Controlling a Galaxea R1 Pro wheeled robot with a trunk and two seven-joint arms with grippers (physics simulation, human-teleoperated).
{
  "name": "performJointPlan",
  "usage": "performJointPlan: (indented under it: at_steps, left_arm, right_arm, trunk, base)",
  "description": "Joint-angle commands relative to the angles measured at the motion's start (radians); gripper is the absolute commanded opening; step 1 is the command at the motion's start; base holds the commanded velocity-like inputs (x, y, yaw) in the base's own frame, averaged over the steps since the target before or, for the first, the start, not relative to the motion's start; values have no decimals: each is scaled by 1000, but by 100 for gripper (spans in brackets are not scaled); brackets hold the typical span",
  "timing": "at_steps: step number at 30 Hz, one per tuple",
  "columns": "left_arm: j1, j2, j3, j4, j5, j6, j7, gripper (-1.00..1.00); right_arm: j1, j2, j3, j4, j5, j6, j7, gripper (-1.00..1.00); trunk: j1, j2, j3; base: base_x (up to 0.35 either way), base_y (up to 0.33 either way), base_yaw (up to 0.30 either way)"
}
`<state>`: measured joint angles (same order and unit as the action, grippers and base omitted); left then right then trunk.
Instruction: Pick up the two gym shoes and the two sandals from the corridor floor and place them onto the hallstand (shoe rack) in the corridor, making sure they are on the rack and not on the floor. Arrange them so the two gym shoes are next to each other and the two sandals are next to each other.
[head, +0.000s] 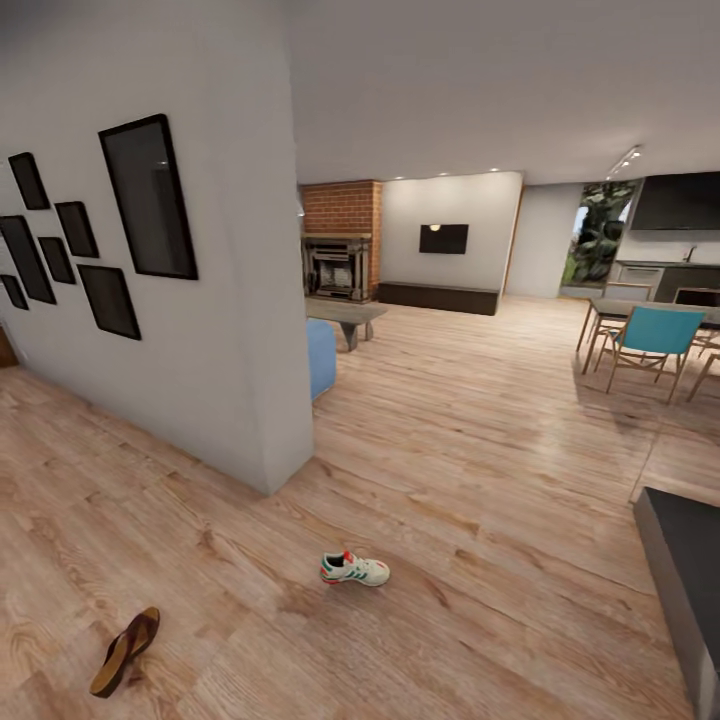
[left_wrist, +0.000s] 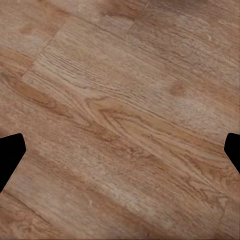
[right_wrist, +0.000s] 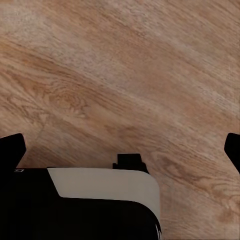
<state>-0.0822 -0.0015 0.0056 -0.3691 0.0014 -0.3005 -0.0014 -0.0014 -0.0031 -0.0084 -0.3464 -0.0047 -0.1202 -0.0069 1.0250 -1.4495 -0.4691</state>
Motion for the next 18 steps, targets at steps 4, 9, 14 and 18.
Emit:
performJointPlan:
  at_steps: [4, 9, 14, 18]
  left_arm:
    - [-1, 0, 1, 1, 0, -3, 0, 100]
    - [-1, 0, 2, 1, 0, -3, 0, 100]
    - [-1, 0, 2, 1, 0, -3, 0, 100]
    - [-1, 0, 2, 1, 0, -3, 0, 100]
  right_arm:
    - [0, 0, -1, 0, -1, -3, -1, 100]
    - [0, 0, -1, 0, -1, -3, -1, 100]
    - [0, 0, -1, 0, -1, -3, -1, 100]
    - [0, 0, -1, 0, -1, -3, -1, 100]
  trunk:
    - [0, -1, -1]
    - [0, -1, -1]
    - [0, -1, -1]
    - [0, -1, -1]
  base:
    - [0, 308, 0]
    - [27, 309, 0]
    - [61, 309, 1]
    - [71, 309, 117]
